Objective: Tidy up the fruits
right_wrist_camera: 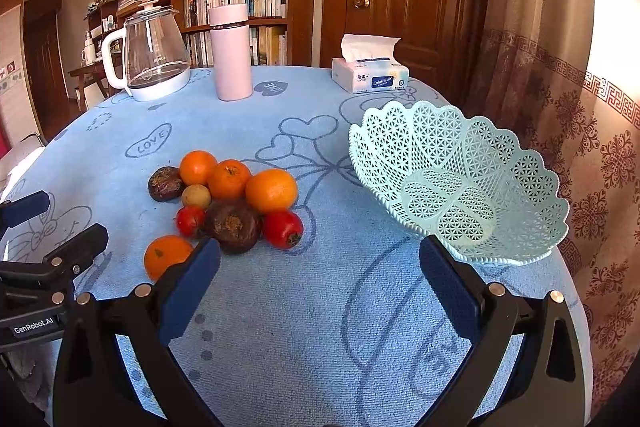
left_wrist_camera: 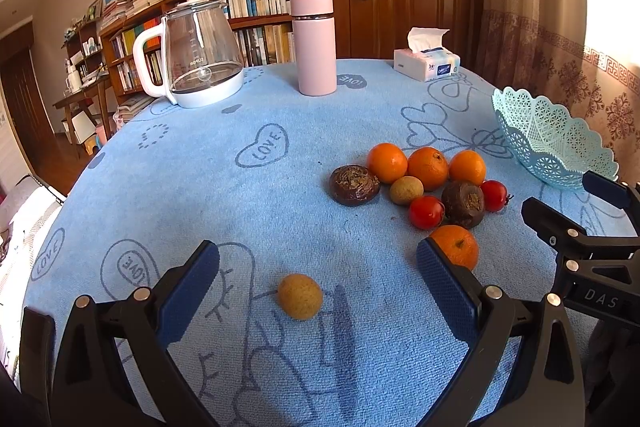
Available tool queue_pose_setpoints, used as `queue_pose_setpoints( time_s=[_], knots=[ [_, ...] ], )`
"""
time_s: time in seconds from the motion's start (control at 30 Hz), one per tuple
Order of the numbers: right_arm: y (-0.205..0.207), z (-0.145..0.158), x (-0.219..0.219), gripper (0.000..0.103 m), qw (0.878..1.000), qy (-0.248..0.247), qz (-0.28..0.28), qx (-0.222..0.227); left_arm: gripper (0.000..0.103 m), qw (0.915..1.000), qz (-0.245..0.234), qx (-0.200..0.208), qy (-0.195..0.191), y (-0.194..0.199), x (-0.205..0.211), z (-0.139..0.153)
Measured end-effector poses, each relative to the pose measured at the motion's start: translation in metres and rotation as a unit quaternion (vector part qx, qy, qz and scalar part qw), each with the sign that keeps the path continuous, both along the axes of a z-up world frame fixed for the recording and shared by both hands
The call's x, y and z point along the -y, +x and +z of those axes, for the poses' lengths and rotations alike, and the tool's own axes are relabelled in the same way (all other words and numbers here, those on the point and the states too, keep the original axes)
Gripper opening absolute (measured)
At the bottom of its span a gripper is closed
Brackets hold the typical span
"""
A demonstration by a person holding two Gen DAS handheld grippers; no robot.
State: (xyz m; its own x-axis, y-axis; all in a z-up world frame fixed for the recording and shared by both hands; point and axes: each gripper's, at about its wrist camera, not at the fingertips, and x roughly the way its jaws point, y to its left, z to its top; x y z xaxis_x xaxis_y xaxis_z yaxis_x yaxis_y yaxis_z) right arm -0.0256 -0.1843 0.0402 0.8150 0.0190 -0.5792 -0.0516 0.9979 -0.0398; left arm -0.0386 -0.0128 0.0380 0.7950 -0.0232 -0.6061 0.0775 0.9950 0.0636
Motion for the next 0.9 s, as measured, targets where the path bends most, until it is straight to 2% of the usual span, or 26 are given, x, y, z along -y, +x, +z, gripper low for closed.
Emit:
queue_pose_setpoints(
  time_s=[0.27,0.5,0.8,0.9],
  knots=[
    [-0.004,0.008,0.021,0.101,0.998,0.031,-0.041,0.024,0.098,0.9999,-0.012,-0.001,0.004,-0.001,0.004,0.001],
    [-0.014,0.018,0.042,0.101,0.993,0.064,-0.077,0.065,0.098,0.9973,-0.070,-0.009,0.019,-0.007,0.031,0.004],
    [-0.016,0.022,0.056,0.101,0.989,0.092,-0.090,0.078,0.097,0.9900,-0.125,-0.066,0.001,0.011,0.058,-0.004],
    [-0.016,0.021,0.055,0.101,0.989,0.092,-0.086,0.075,0.091,0.9875,-0.132,-0.086,-0.008,0.019,0.061,-0.009]
  ],
)
